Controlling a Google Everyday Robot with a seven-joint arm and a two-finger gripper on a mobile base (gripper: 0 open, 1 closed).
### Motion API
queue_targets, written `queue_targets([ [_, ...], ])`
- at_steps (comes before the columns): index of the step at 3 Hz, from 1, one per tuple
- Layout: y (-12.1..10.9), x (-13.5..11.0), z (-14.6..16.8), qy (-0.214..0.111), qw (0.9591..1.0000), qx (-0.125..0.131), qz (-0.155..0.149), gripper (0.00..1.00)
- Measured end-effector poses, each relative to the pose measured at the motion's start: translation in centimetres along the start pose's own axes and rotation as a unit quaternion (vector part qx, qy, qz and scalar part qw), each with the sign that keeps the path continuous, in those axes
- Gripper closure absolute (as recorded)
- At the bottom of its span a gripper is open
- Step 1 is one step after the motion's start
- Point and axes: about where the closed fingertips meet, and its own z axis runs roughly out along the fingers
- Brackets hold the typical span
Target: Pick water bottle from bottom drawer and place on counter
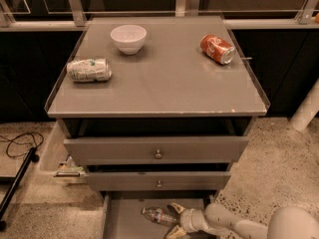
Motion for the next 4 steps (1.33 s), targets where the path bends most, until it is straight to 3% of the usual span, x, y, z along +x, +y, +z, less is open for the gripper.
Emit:
queue_targets([
  [3, 0.00, 0.00, 0.01, 0.000, 1.0000, 0.000, 0.000, 0.88],
  [4, 0.05, 0.01, 0.03, 0.000, 1.0000, -0.001, 0.000, 1.00],
])
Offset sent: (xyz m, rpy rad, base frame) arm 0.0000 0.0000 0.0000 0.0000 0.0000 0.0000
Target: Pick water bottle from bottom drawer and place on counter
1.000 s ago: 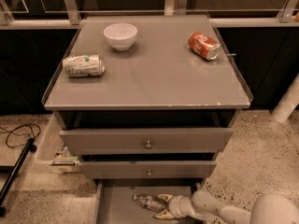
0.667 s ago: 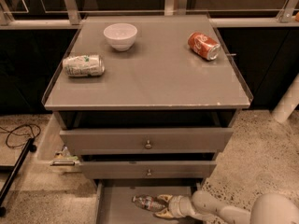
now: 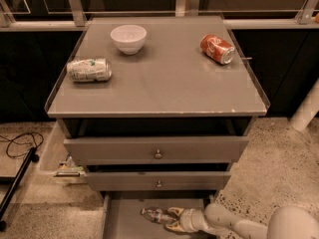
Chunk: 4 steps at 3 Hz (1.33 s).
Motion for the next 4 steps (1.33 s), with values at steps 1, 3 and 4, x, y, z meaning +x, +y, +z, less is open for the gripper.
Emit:
queue_targets([
  [1, 0.3, -0.3, -1.3, -0.004, 1.0000, -0.002, -0.007, 1.00],
  [3, 0.6, -3.8, -12.6, 0.006, 0.9965, 0.055, -0.063, 1.00],
  [4, 1.5, -6.9, -20.9, 0.026, 0.9894, 0.105, -0.097, 1.00],
])
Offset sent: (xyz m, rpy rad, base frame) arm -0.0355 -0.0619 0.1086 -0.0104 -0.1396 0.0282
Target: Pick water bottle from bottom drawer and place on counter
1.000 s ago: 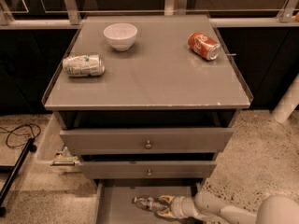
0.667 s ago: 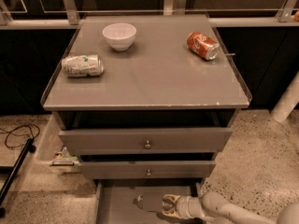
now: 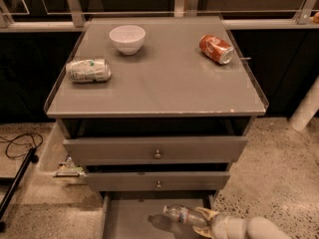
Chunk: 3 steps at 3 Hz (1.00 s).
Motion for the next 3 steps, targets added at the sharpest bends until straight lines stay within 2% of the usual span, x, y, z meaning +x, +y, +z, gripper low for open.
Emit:
queue_targets([
  [1, -0.7, -4.0, -8.5, 0.011, 0.9991, 0.030, -0.027, 1.00],
  [2, -4.0, -7.0, -16.7, 0.018, 0.9977, 0.052, -0.039, 1.00],
  [3, -6.7, -9.0, -22.7, 0.000, 0.9977, 0.055, -0.040, 1.00],
])
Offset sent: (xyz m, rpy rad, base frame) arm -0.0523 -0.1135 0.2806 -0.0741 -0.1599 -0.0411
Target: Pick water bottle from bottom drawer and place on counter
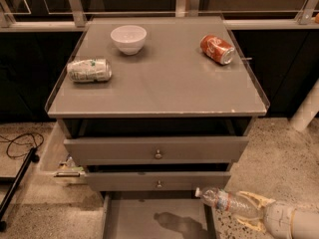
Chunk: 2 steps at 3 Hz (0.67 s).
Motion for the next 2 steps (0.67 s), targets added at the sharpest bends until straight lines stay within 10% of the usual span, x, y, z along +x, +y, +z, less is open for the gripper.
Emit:
queue_targets([
  [2, -1.8, -1.1, -1.7, 0.014, 0.9995, 0.020, -0.022, 1.00],
])
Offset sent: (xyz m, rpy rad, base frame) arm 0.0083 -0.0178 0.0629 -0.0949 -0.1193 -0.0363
